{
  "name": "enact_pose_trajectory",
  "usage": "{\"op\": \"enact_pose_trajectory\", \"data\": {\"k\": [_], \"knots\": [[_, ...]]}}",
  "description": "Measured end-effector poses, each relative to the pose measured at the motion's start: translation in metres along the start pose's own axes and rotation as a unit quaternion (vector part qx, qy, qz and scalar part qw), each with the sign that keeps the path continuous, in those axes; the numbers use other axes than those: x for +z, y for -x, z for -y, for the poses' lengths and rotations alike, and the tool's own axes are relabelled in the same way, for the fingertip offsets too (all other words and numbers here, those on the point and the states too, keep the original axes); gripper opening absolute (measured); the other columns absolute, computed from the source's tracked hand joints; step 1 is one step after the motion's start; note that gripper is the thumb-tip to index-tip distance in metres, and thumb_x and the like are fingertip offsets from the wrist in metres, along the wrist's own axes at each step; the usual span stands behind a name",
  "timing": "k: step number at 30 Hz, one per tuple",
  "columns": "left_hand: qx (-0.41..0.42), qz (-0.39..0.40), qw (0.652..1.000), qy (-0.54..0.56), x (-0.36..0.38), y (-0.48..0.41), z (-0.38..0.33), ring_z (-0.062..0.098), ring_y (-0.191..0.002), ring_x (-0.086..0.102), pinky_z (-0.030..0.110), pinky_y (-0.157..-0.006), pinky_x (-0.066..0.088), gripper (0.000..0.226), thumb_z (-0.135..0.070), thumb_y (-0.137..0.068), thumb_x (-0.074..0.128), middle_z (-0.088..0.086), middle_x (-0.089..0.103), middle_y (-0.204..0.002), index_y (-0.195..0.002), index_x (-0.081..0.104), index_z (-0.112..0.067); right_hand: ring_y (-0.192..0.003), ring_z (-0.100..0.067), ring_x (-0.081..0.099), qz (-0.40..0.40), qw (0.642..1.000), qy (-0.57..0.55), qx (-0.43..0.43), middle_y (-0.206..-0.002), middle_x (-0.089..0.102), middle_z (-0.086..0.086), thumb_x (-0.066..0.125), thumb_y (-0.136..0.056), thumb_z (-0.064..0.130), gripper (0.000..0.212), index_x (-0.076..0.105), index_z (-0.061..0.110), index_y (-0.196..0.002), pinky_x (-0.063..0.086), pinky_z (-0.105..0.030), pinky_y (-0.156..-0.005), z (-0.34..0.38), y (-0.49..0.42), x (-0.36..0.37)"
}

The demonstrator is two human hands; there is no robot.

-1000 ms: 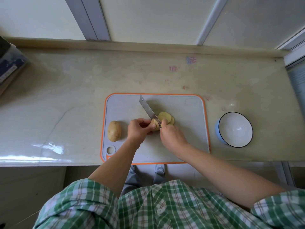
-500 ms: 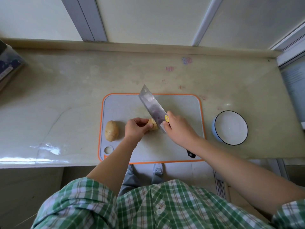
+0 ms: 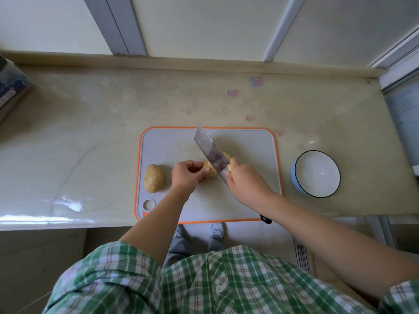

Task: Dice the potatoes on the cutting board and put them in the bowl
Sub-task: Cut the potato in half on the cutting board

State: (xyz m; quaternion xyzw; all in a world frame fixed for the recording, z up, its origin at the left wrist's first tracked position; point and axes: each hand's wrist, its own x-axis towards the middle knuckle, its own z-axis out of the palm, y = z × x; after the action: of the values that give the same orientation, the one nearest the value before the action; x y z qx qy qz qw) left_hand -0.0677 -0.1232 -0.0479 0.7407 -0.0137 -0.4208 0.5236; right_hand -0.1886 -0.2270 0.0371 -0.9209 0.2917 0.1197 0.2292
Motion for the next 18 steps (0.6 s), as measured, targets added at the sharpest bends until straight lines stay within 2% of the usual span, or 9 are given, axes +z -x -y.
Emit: {"op": "enact_pose_trajectory", "data": {"k": [7,13,18], "knots": [[-0.003,-0.009,1.0,0.007,0.0,-0.001,-0.001,0.029,-0.086,0.071,0.04,-0.082,0.059,0.016,-0.009,-0.076,0.08,0.014,0.073,-0.088,-0.09,0.072,-0.005,-0.091,-0.042,0.061,-0.007,1.0,0.011,0.015,-0.098,0.064,-0.02,0.039,-0.1,0.02,0.021,0.043,0.003,-0.113,0.034,-0.037,-0.062,0.005,-0.007,0.012],[0.007,-0.013,1.0,-0.001,-0.001,-0.001,-0.001,0.026,-0.082,0.071,0.037,-0.081,0.059,0.014,-0.01,-0.075,0.081,0.01,0.073,-0.084,-0.085,0.072,-0.009,-0.092,-0.04,0.062,-0.02,0.999,0.02,0.023,-0.098,0.065,-0.02,0.037,-0.101,0.024,0.023,0.043,0.004,-0.112,0.032,-0.035,-0.062,0.003,-0.006,0.018],[0.004,-0.013,1.0,-0.001,-0.001,-0.001,-0.001,0.024,-0.083,0.069,0.034,-0.08,0.059,0.017,-0.011,-0.074,0.082,0.011,0.073,-0.086,-0.087,0.072,-0.007,-0.082,-0.04,0.064,-0.027,0.998,0.052,0.007,-0.088,0.064,-0.018,0.034,-0.099,0.019,0.027,0.033,0.001,-0.119,0.033,-0.035,-0.057,0.001,0.001,0.011]]}}
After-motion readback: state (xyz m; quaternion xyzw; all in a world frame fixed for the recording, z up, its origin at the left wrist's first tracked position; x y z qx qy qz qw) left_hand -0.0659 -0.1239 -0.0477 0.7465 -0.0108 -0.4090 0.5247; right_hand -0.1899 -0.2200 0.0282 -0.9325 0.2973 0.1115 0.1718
